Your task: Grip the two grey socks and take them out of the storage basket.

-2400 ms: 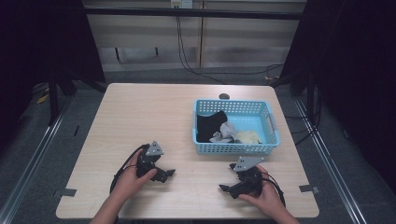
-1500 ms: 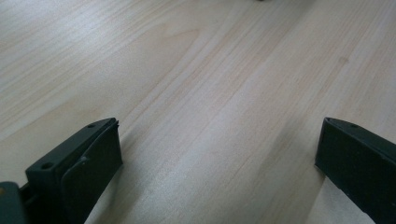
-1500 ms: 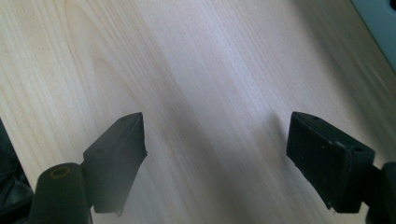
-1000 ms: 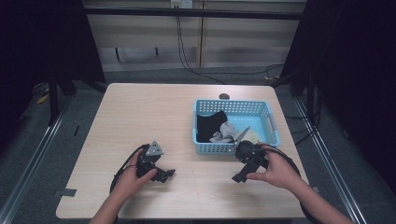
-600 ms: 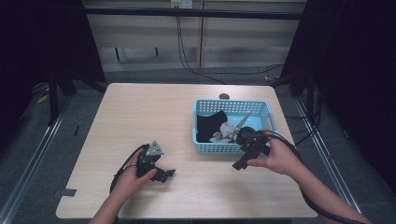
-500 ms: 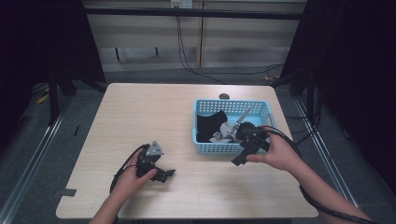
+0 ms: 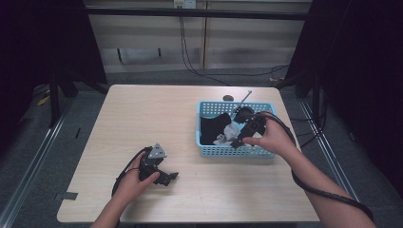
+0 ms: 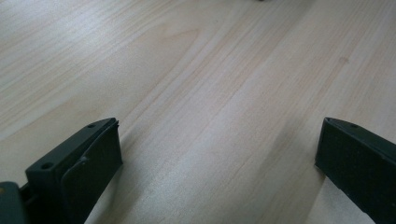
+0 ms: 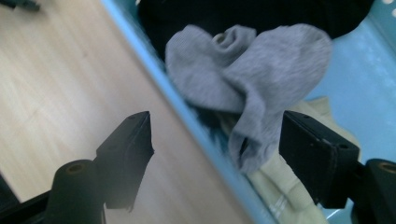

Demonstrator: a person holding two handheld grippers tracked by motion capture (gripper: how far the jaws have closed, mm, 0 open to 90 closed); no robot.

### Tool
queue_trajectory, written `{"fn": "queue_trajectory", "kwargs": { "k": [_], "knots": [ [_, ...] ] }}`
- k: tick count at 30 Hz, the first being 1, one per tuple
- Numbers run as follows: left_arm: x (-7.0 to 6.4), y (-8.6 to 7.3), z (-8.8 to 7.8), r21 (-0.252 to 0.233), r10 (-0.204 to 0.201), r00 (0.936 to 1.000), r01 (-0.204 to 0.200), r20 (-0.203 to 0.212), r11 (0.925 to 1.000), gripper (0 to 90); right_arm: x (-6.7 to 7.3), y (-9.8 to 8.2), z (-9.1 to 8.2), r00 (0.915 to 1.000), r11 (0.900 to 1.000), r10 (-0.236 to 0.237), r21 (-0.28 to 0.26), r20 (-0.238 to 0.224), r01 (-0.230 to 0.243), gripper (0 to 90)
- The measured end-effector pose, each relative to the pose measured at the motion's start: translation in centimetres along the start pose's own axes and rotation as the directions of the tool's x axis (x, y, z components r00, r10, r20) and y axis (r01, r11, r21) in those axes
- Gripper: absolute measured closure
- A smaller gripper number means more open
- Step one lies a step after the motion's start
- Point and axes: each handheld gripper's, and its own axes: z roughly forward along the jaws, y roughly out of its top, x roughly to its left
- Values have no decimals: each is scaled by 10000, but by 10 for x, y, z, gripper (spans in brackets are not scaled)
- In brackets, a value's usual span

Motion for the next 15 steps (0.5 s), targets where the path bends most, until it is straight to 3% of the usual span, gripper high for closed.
{"fn": "queue_trajectory", "kwargs": {
  "k": [8,15],
  "knots": [
    [0,0,0,-1,1,10000,-1,0,10000,0,-21,11,19,9977,9976,680,128,18,-680,402],
    [0,0,0,0,2,10000,-2,0,10000,0,-29,15,33,9969,9961,780,403,87,-783,524]
  ]
}}
